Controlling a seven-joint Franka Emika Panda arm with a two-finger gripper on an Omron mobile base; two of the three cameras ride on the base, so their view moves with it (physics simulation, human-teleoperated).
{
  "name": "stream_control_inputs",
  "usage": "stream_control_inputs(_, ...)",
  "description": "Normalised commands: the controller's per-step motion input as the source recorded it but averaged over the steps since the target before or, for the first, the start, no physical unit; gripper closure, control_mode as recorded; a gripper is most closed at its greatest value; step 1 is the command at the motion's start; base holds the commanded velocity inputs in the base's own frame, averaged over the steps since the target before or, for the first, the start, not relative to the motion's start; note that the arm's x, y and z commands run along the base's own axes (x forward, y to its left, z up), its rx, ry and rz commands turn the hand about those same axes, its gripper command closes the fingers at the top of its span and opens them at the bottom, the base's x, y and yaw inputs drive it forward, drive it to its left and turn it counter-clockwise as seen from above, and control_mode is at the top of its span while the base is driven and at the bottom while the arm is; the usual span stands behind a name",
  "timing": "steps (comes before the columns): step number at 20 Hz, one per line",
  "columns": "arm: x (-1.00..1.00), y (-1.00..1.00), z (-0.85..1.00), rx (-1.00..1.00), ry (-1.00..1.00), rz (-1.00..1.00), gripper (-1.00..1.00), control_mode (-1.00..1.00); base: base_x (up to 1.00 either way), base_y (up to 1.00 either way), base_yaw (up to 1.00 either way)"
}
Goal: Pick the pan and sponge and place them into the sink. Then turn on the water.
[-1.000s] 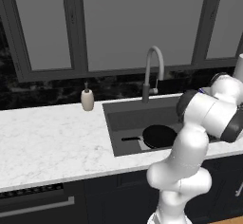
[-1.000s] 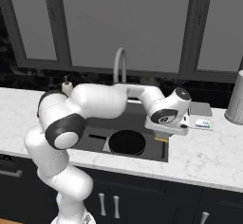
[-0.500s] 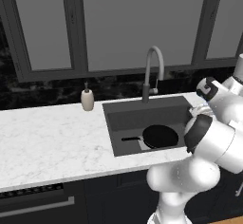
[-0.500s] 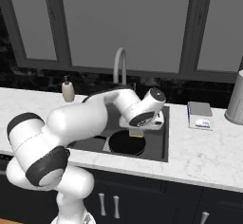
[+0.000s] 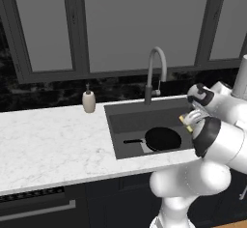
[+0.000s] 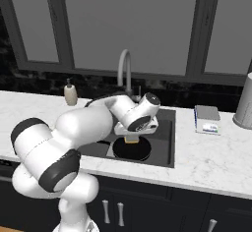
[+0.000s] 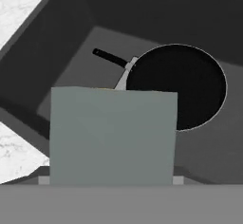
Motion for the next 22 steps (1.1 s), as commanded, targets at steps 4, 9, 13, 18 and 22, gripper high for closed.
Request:
stream_control_inputs(4,0.40,-0.09,-0.40,0.19,0.00,0.17,1.00,-1.00,0.00,0.00,0.00)
stream_control_inputs(9,0.38,0.00,-0.46,0.09,0.01,0.10,1.00,-1.00,0.00,0.00,0.00)
stream_control_inputs(13,0.41,0.10,-0.54,0.00,0.01,0.06,1.00,-1.00,0.00,0.00,0.00)
stream_control_inputs(18,0.43,0.10,-0.68,-0.02,0.01,0.06,1.00,-1.00,0.00,0.00,0.00)
stream_control_inputs(22,0.31,0.01,-0.67,-0.02,0.00,0.04,1.00,-1.00,0.00,0.00,0.00)
